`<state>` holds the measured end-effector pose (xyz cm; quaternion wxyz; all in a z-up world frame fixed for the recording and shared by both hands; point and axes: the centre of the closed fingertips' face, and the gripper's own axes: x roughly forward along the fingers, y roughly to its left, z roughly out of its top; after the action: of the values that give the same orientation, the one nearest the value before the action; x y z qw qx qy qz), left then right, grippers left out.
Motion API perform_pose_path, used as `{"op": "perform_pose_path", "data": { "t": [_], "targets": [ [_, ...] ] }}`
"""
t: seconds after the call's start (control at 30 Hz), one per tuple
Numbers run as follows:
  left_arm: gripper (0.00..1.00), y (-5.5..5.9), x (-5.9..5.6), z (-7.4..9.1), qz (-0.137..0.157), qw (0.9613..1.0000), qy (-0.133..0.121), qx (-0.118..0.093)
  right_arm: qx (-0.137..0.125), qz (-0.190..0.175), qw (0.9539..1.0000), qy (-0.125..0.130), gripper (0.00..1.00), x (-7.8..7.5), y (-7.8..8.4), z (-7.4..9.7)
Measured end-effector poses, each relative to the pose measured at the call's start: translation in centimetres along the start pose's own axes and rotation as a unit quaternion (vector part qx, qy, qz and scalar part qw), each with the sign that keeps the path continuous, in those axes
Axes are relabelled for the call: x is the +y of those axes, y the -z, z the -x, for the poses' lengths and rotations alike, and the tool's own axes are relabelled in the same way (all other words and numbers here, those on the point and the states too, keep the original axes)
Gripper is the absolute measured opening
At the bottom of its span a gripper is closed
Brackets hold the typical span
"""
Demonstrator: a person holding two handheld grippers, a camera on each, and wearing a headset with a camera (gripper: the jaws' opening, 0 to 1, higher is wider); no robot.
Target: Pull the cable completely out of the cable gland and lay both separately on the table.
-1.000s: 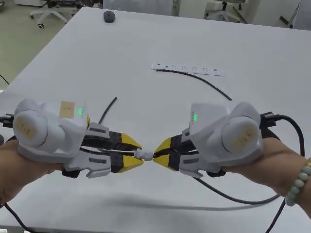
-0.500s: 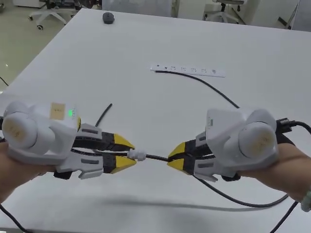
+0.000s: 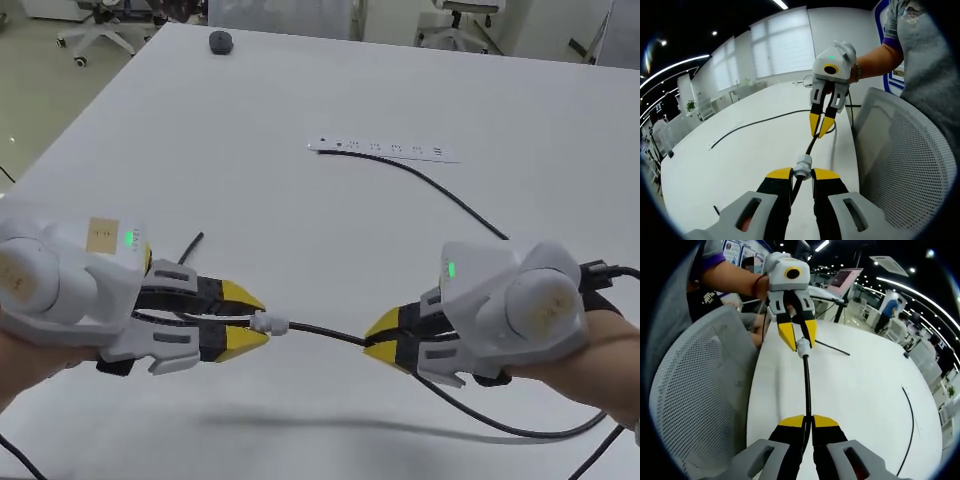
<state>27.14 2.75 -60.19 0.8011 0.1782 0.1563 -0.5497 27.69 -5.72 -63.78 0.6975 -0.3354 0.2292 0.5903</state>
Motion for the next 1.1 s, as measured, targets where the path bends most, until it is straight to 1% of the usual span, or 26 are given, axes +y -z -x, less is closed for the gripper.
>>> {"op": "perform_pose_path", "data": {
  "t": [0.43, 0.77, 1.1],
  "targets": [
    [0.15, 0.1, 0.2, 0.6, 0.008, 1.0000, -0.005, -0.002, 0.036, -0.012, 0.9992, 0.014, 0.00, -0.7, 3.2, 0.3],
    [0.15, -0.1, -0.1, 0.3, 0.011, 0.9999, -0.001, -0.007, 0.038, -0.021, 0.9988, 0.022, 0.00, -0.8, 3.5, 0.6],
    [0.15, 0.0, -0.1, 0.2, 0.015, 0.9999, -0.004, -0.007, 0.040, -0.030, 0.9985, 0.022, 0.00, -0.8, 3.6, 0.5]
  ]
}}
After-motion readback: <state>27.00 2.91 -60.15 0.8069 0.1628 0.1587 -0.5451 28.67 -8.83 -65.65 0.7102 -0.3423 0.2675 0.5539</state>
